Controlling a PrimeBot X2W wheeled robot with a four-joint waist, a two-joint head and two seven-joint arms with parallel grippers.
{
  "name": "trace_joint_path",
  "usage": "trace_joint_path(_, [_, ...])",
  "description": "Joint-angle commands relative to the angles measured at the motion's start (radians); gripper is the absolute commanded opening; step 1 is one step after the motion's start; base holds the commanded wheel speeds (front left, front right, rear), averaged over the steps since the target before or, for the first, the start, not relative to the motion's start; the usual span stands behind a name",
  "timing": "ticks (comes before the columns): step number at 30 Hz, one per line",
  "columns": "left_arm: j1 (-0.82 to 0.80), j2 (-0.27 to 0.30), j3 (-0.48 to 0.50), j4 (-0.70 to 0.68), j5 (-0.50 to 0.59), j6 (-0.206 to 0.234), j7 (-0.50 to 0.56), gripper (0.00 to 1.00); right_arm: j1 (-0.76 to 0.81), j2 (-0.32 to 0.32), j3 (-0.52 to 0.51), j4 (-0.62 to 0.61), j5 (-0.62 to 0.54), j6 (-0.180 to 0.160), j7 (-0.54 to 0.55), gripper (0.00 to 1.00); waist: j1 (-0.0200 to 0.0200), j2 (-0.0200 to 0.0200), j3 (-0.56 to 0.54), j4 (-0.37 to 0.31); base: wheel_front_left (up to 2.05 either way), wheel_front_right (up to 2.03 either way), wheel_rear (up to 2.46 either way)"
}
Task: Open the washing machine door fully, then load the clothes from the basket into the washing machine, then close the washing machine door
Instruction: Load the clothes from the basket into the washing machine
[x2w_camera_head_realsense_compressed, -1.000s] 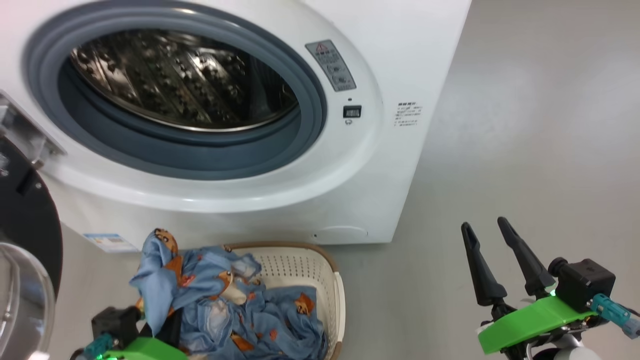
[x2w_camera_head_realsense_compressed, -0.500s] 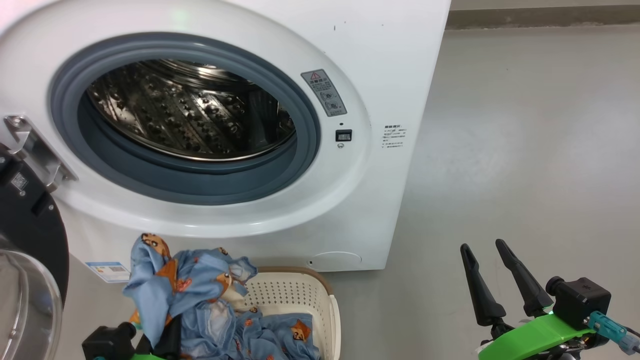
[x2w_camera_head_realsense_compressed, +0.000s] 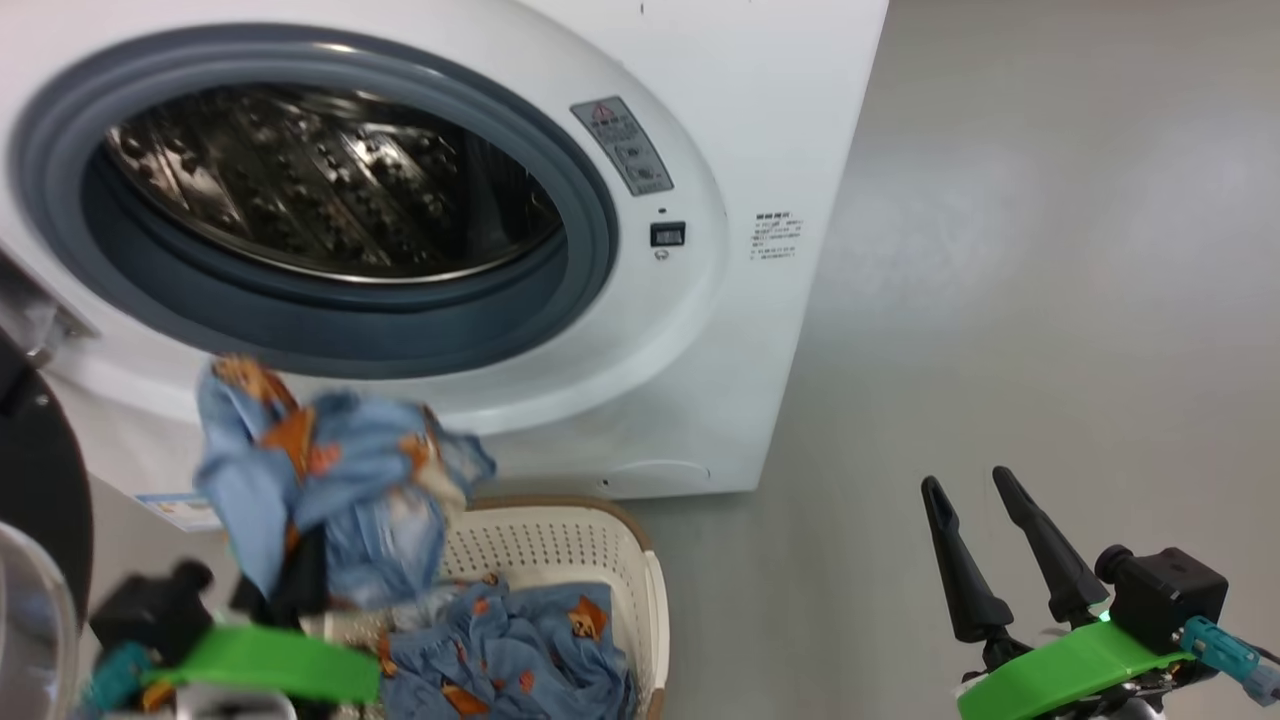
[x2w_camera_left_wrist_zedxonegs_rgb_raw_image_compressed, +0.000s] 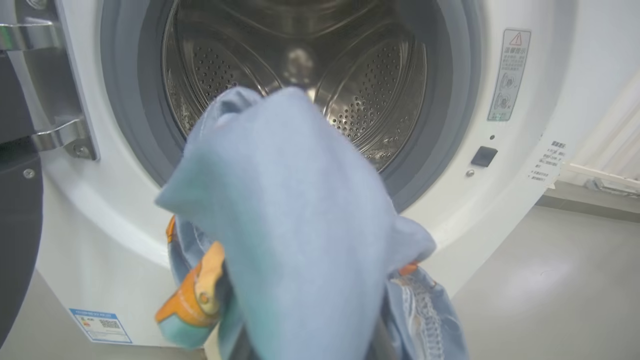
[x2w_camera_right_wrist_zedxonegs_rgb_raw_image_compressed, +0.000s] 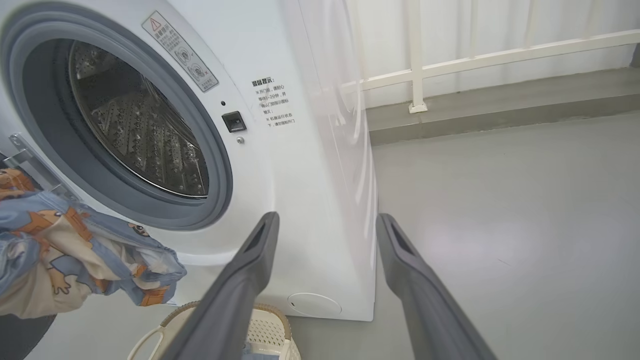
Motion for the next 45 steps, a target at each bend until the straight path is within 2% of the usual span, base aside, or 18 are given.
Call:
trace_joint_path(1, [-0.064, 0.025, 0.042, -0.035, -0.014, -0.003, -0.014, 0.0, -0.036, -0.002, 0.026, -0.033, -0.007, 0.01, -0.004, 1.0, 0.0, 0.0, 0.048, -0.02, 0.0, 0.0, 0.0])
trace_joint_path(6, [-0.185, 0.051, 0.066, -0.037, -0.04, -0.003, -0.014, 0.0, -0.058, -0.002, 0.026, -0.043, -0.017, 0.01, -0.004, 1.0, 0.0, 0.0, 0.118, -0.048, 0.0, 0.0, 0.0])
trace_joint_path(17, [-0.457, 0.112, 0.128, 0.054, -0.098, -0.003, -0.014, 0.0, -0.103, -0.002, 0.036, -0.061, -0.021, 0.01, -0.021, 1.0, 0.0, 0.0, 0.281, -0.132, 0.0, 0.0, 0.0])
trace_joint_path(30, [-0.789, 0.238, 0.121, 0.296, -0.119, -0.003, -0.014, 0.0, -0.161, -0.002, 0.063, -0.04, -0.004, 0.01, -0.084, 1.0, 0.0, 0.0, 0.46, -0.232, 0.0, 0.0, 0.0])
trace_joint_path(37, [-0.948, 0.279, 0.07, 0.43, -0.122, -0.003, -0.014, 0.0, -0.179, -0.002, 0.076, -0.03, 0.005, 0.01, -0.105, 1.0, 0.0, 0.0, 0.539, -0.256, 0.0, 0.0, 0.0])
trace_joint_path(45, [-1.101, 0.325, 0.08, 0.561, -0.121, -0.003, -0.014, 0.0, -0.194, -0.002, 0.084, -0.025, 0.004, 0.01, -0.123, 1.0, 0.0, 0.0, 0.599, -0.27, 0.0, 0.0, 0.0])
